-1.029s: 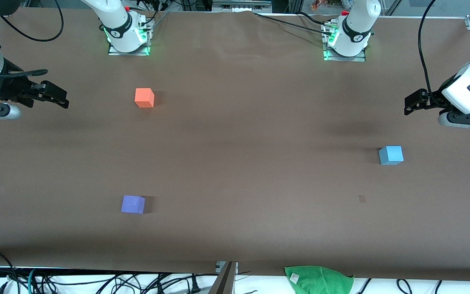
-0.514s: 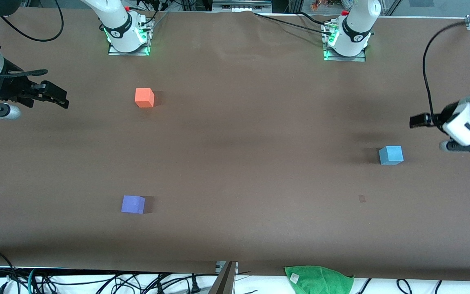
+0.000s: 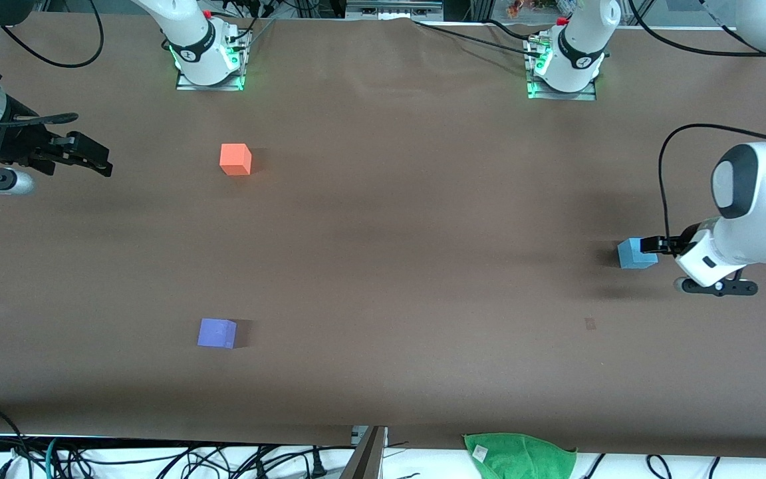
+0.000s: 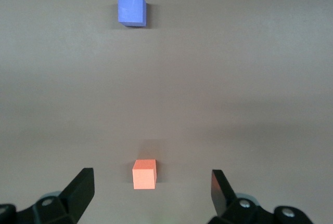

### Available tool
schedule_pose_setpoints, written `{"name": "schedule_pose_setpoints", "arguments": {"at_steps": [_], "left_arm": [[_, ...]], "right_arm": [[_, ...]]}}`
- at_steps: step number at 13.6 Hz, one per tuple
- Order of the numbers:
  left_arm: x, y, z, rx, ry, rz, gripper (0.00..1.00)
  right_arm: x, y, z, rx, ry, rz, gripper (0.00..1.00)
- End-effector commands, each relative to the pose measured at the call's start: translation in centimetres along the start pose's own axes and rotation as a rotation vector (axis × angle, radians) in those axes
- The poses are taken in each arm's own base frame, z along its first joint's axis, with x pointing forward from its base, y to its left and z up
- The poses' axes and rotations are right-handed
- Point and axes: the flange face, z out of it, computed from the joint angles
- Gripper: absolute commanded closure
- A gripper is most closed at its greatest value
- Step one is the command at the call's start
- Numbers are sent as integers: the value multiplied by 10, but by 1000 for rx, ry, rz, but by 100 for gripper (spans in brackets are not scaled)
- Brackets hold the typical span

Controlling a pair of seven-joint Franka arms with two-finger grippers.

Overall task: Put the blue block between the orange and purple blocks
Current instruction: 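Reach the left gripper down over the light-blue cube and close it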

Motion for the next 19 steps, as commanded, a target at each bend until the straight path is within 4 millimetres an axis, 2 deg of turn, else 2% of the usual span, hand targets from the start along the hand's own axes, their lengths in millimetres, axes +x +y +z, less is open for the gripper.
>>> {"name": "schedule_pose_setpoints", "arguments": {"at_steps": [1, 3, 8, 11, 15, 18, 19], "left_arm": [[-17, -9, 42, 10, 57, 71, 0], [-24, -23, 67, 8, 96, 112, 0], [-31, -30, 117, -5, 125, 99, 0], [-31, -29, 123, -7, 116, 102, 0], [-25, -25, 146, -15, 121, 106, 0], [-24, -25, 150, -17, 120, 105, 0], [-24, -24, 154, -18, 118, 107, 31]], "right_arm": [[-1, 0, -3, -6, -3, -7, 1], [-1, 0, -3, -6, -3, -7, 1], [-1, 1, -3, -6, -3, -5, 1], [-1, 0, -3, -6, -3, -7, 1], [-1, 0, -3, -6, -3, -7, 1], [-1, 0, -3, -6, -3, -7, 1], [-1, 0, -3, -6, -3, -7, 1]]}}
